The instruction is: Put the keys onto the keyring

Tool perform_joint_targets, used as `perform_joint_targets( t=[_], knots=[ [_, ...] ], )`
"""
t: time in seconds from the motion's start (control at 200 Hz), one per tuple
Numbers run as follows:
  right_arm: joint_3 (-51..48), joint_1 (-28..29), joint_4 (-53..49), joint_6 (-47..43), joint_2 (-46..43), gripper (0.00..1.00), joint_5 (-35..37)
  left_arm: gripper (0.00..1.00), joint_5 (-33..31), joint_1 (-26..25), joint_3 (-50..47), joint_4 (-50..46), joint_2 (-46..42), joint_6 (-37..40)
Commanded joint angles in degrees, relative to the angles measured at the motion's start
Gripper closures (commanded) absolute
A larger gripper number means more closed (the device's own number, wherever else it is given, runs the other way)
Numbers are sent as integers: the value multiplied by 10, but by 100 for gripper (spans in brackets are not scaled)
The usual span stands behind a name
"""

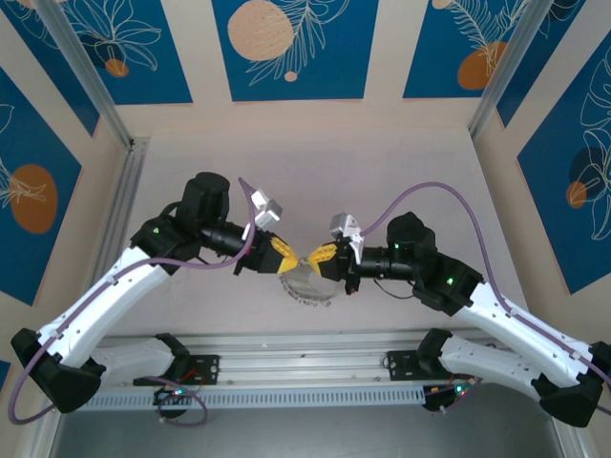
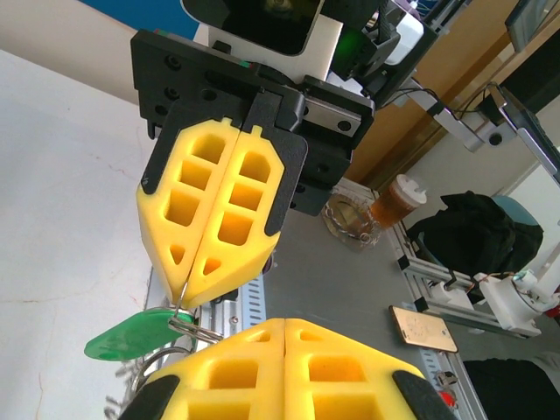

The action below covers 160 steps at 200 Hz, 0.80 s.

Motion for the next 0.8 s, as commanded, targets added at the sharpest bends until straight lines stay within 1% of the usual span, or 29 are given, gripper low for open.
perform_joint_targets(
  t=[0.0,0.085,0.165,0.2,0.23,0.265,0.29,0.335,0.385,0.47,0.525,0.67,0.795],
  knots=[
    [-5,4,30,-13,-14,100,12,100,21,2,16,-1,-5,-4],
    [-7,4,33,-15,-17,100,13,100,17,2,17,-3,-5,-6],
    [-6,7,34,-21,-20,100,13,100,0,5,25,-10,-2,-9],
    [-6,9,33,-26,-20,100,13,91,-10,8,33,-20,2,-9],
    [-4,10,32,-29,-20,100,16,78,-23,9,43,-35,7,-7],
    [-3,12,30,-34,-20,100,19,69,-44,9,59,-63,16,1],
    [-2,14,28,-38,-20,100,22,65,-63,9,74,-88,24,9],
    [-1,18,27,-46,-19,100,28,62,-100,8,103,-131,39,17],
    [-2,24,26,-54,-19,100,35,57,-136,8,134,-164,58,-1],
    [-2,39,26,-70,-19,100,56,56,-147,9,182,-197,85,-48],
    [-3,50,27,-80,-18,100,71,57,-165,8,206,-221,96,-67],
    [-4,82,28,-116,-16,100,122,57,-240,7,268,-331,119,-55],
    [-5,97,34,-141,-14,100,147,59,-236,3,286,-357,121,-63]
  ],
)
